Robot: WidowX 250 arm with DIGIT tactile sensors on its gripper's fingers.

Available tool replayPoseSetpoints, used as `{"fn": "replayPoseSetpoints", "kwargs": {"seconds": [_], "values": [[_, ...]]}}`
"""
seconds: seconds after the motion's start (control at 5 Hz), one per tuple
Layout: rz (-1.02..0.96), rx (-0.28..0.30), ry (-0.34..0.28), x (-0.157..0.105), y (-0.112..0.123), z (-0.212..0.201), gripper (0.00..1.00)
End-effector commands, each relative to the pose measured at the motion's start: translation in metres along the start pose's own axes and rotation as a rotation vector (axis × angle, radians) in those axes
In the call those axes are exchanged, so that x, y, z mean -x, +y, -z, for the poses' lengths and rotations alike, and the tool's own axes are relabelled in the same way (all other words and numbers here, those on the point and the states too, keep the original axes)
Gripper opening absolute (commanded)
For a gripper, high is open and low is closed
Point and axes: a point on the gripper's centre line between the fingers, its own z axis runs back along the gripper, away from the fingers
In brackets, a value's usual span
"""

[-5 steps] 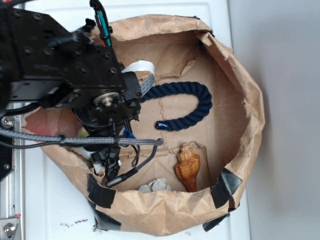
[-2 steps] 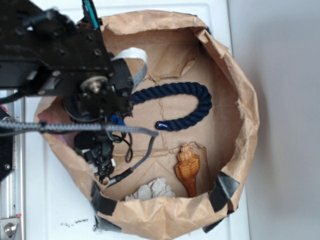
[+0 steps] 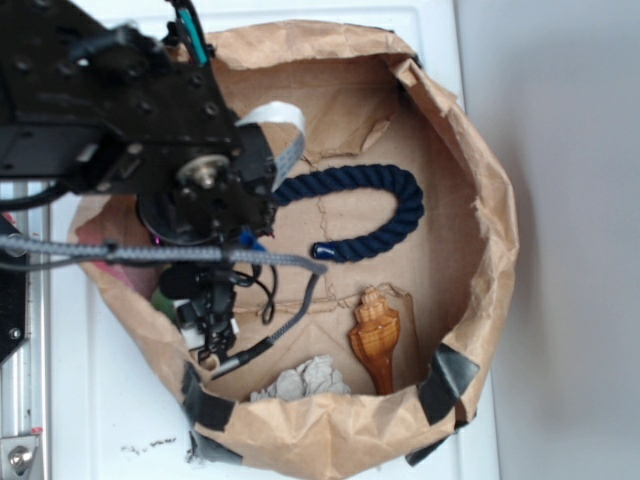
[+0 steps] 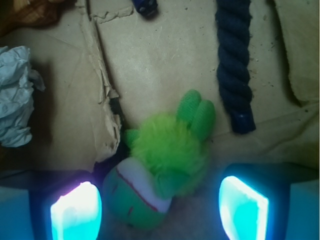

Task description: Grab the green animal.

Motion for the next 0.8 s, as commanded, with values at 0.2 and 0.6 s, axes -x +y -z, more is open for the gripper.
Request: {"fn": "replayPoseSetpoints", "kwargs": {"seconds": [0.2, 0.6], "values": [[0.099, -0.063, -0.067, -0.013, -0.001, 0.037, 1.00], [0.104, -0.080, -0.095, -0.014, 0.001, 0.042, 1.00]]}}
